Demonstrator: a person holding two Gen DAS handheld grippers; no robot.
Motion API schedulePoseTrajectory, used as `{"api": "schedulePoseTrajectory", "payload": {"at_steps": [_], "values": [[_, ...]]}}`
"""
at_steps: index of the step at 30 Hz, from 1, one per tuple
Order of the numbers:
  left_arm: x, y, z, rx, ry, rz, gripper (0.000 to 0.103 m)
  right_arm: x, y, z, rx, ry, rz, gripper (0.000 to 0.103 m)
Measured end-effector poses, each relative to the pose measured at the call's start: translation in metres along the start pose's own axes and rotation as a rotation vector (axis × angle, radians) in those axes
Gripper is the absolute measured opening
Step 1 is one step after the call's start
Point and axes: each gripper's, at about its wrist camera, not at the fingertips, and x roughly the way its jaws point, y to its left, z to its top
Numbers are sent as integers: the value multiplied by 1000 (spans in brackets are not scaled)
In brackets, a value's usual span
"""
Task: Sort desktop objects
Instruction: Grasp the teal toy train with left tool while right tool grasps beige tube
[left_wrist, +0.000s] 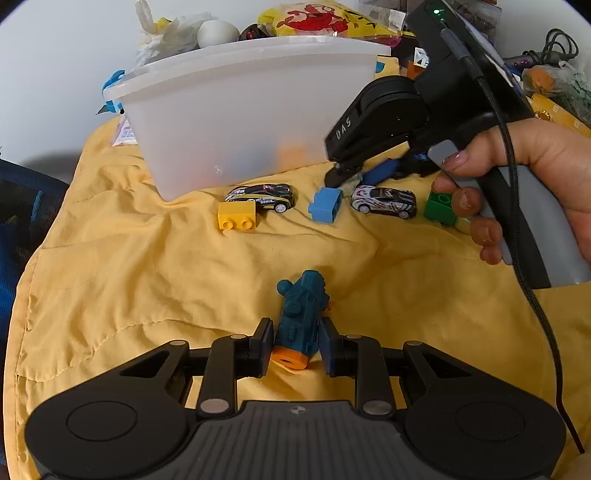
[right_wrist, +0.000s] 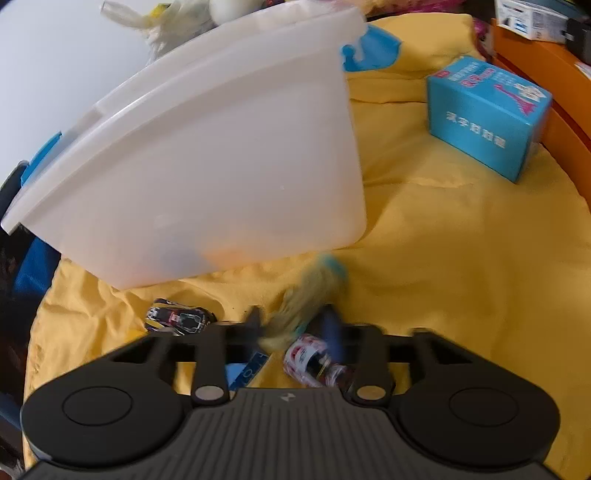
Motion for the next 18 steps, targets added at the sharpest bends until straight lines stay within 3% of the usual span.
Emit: {"api": "schedulePoseTrajectory", "payload": {"at_steps": [4,7,11,18], "values": [[-1,0,1,-9,1,-2,30,-21,3,-9,-120,-26,12,23],[-3,0,2,-26,3,-7,30,-50,11,-23,-290,-48,17,22],[-6,-5,-1,-46,16,-15,30,-77,8,-47,-407,8,55,21],[-8,-25,-7,-50,41,-24,30,-91,0,-93,-534,100,12,22]]}}
